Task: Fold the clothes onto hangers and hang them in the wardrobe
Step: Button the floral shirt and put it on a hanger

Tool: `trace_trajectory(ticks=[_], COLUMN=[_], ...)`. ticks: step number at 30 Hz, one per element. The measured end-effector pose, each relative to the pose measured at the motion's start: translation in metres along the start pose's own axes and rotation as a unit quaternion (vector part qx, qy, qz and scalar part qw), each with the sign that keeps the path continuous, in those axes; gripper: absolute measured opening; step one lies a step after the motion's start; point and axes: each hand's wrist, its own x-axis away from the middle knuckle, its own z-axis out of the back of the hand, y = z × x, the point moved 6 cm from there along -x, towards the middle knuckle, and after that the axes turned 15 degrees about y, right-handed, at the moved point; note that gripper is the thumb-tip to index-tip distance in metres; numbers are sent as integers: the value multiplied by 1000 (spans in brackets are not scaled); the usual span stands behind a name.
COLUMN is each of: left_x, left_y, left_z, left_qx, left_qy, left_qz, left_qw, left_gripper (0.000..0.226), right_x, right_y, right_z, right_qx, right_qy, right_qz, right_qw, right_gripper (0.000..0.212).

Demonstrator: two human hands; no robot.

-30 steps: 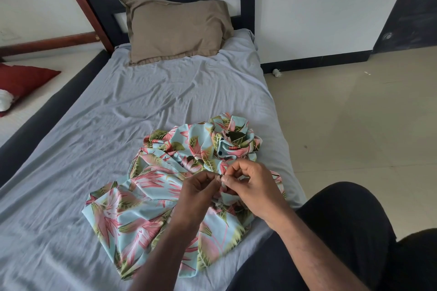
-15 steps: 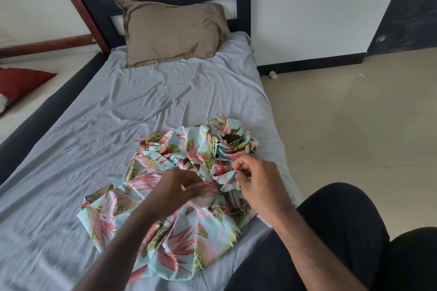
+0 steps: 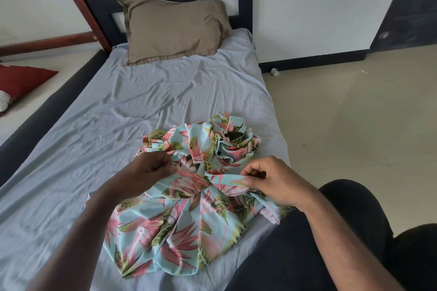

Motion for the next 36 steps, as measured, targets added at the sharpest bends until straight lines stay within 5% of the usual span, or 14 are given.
trace_trajectory(ticks=[3,6,9,12,15,17,21,26,30,36], left_x=[3,-4,-5,-4,-3,-5,-3,11,26,38], left_y=[1,-1,4,9,7,2,5,43,66,79], left_z=[5,17,18,14,10,9,3,-31,-67,-92], left_qx=[62,-64,-71,82,256,338,431,383,354,342], left_qy=[9,133,193,219,243,235,228,244,250,266], left_qz=[25,7,6,25,71,91,111,66,75,59], left_qw=[998,989,979,972,933,907,866,889,898,899], left_gripper=[11,25,13,15,21,6,48,15,19,10], right_x=[-2,-2,-2,-2,-2,0,3,7,13,12], right_y=[8,8,6,4,2,0,-1,-11,-26,-27], right_z=[4,9,14,21,23,22,15,1,-8,-8], right_qx=[71,121,121,70,46,-9,-165,-289,-391,-376], right_qy=[7,62,110,128,134,119,64,-1,-51,35], right_qz=[2,9,13,-1,-5,-20,-69,-81,-89,-84], right_qw=[997,991,987,989,990,993,982,954,915,922], right_gripper=[11,8,13,22,34,36,24,19,11,8])
